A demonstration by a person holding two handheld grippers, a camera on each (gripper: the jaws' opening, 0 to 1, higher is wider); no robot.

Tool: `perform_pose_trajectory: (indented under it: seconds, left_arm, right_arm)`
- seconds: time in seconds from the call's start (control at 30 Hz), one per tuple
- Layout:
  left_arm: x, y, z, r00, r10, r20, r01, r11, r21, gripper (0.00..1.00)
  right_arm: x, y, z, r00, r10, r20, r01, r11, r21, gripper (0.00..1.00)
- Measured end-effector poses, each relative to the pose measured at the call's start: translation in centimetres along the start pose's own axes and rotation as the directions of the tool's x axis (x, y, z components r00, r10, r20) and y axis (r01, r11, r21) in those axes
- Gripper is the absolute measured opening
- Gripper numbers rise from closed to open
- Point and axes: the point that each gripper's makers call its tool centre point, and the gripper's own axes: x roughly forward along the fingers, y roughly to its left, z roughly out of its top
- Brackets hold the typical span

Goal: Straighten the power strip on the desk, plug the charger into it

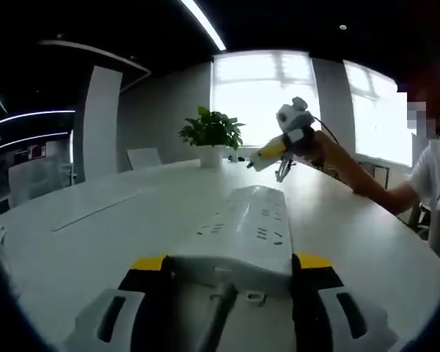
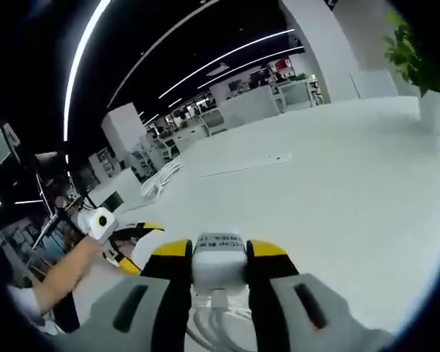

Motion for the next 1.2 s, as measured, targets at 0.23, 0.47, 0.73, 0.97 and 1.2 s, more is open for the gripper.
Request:
perform_pose_trajectory:
  seconds: [0.23, 0.47, 0.73, 0.97, 1.2]
  left_arm:
    - [0.4, -0.1, 0.1, 1.0, -0.005, 0.001, 0.005, 1.0, 0.001, 0.67]
    - [0.7, 0.0, 0.2, 1.0, -0.007, 0.001, 0.007, 1.0, 0.001, 0.67]
    - [1.0, 0.6, 0.5, 1.0, -0.002, 0.007, 0.002, 1.0, 0.0, 0.67]
    - [1.1, 0.5, 0.5, 1.0, 0.0, 0.009, 0.0, 1.0, 0.0, 0.67]
    - [1.0, 0.4, 0.4, 1.0, 0.003, 0.01, -0.003, 1.0, -0.001, 0.67]
  right_arm:
    - [-0.1, -0.4, -0.2, 0.999, -0.036, -0.002, 0.036, 0.999, 0.013, 0.28]
    - [-0.2, -0.7, 0.0, 0.998, -0.063, 0.002, 0.063, 0.998, 0.016, 0.28]
    - [-0.2, 0.3, -0.8, 0.998, -0.055, -0.003, 0.055, 0.998, 0.03, 0.28]
    - [-0.2, 1.5, -0.9, 0.999, -0.01, -0.031, 0.011, 1.0, 0.024, 0.28]
    - [-0.1, 2.8, -1.8, 0.998, 0.01, -0.056, -0.01, 1.0, 0.0, 0.28]
